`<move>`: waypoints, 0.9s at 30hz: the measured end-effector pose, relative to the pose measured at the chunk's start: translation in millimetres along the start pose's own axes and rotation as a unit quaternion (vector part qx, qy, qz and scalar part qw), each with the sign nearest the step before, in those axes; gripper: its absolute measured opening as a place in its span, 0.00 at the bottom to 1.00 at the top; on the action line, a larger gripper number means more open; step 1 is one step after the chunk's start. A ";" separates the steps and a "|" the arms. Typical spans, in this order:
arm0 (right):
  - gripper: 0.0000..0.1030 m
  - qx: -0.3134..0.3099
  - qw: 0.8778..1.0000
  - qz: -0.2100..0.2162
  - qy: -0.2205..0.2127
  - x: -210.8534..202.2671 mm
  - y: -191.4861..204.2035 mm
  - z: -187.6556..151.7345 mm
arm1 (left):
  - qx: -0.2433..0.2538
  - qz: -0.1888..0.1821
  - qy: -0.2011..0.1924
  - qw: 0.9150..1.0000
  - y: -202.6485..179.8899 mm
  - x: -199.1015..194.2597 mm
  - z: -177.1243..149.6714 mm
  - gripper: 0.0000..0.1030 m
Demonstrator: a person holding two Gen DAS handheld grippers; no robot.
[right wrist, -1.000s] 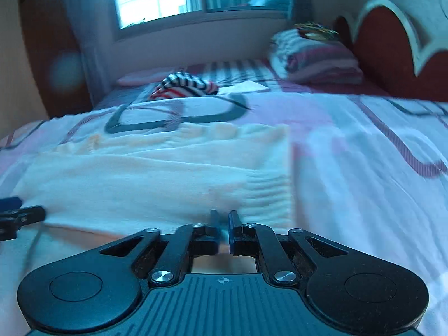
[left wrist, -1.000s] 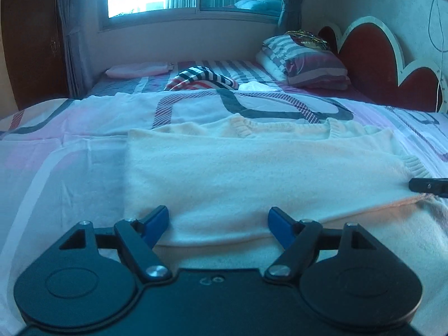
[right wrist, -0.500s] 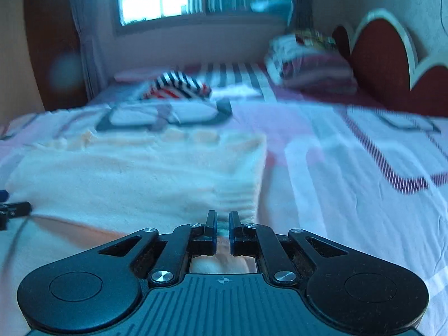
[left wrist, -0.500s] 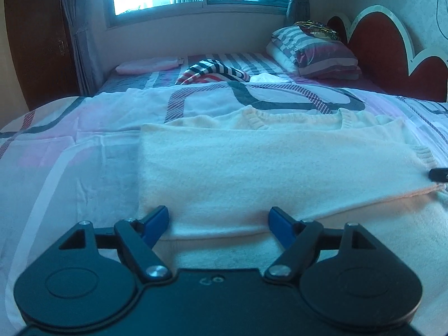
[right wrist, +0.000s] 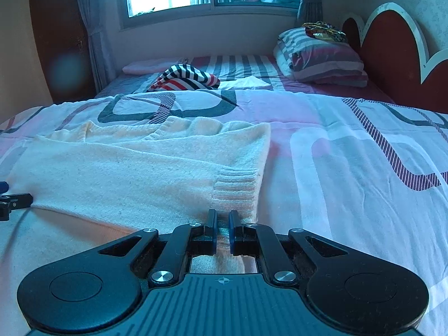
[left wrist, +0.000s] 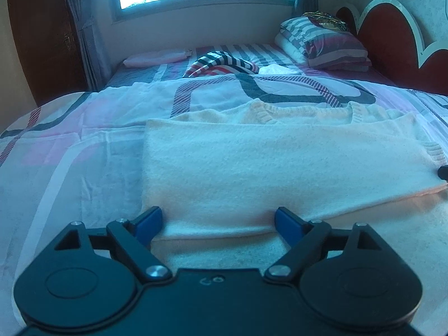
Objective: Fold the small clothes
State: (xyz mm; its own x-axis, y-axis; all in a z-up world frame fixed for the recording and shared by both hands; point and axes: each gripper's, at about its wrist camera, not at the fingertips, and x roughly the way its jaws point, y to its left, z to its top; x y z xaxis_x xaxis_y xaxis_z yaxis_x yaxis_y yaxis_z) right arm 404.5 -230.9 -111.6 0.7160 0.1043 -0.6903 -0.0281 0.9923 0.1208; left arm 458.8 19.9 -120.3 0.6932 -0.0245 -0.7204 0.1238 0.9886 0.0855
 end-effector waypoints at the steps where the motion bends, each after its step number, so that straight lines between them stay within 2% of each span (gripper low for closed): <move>1: 0.05 -0.001 1.000 0.003 0.000 -0.5 -0.7 -0.2 | -0.001 0.002 0.002 1.000 -0.2 0.4 0.4 0.85; 6: 0.06 0.004 1.000 0.015 0.001 -5.2 -4.1 0.7 | 0.010 0.022 0.012 1.000 -5.9 -1.7 4.0 0.86; 9: 0.05 -0.001 1.000 0.029 0.001 -4.1 -9.4 -0.7 | 0.008 0.044 0.028 0.999 -6.4 -0.8 6.3 0.94; 11: 0.07 0.004 0.999 0.040 0.004 -14.4 -13.2 4.6 | 0.010 0.060 0.027 0.998 -7.5 -10.9 7.5 0.90; 12: 0.13 0.006 0.999 0.045 -0.006 -22.5 -16.1 4.6 | 0.016 0.065 0.018 0.998 -8.3 -19.2 4.7 0.91; 14: 0.81 0.006 0.998 0.053 -0.022 -40.7 -24.2 -1.6 | 0.019 0.058 0.019 0.998 -7.4 -33.1 -5.2 0.91; 15: 0.81 0.010 0.998 0.065 -0.018 -47.3 -29.8 -6.7 | 0.017 0.055 0.025 0.998 -5.5 -41.0 -13.1 0.89; 18: 0.68 0.032 0.995 0.095 0.016 -71.1 -45.4 -33.7 | 0.008 0.056 0.041 0.998 3.8 -66.1 -41.6 0.78; 22: 0.59 0.075 0.989 0.118 0.043 -110.9 -63.8 -81.3 | -0.030 0.052 0.054 0.997 25.1 -103.8 -81.6 0.77; 24: 0.54 0.096 0.986 0.127 0.054 -132.6 -69.6 -105.8 | -0.062 0.029 0.065 0.996 37.2 -121.0 -102.4 0.76; 27: 0.50 0.116 0.982 0.133 0.061 -165.4 -68.0 -132.6 | -0.072 -0.004 0.067 0.995 43.9 -143.5 -128.8 0.75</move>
State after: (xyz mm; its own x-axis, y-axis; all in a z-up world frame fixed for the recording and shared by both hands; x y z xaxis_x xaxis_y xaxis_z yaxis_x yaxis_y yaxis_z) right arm 195.6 -306.7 -100.2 0.6162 0.3786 -0.6906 -0.0330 0.8885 0.4577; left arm 273.3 86.0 -101.8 0.5909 -0.0211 -0.8065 0.0187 0.9997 -0.0125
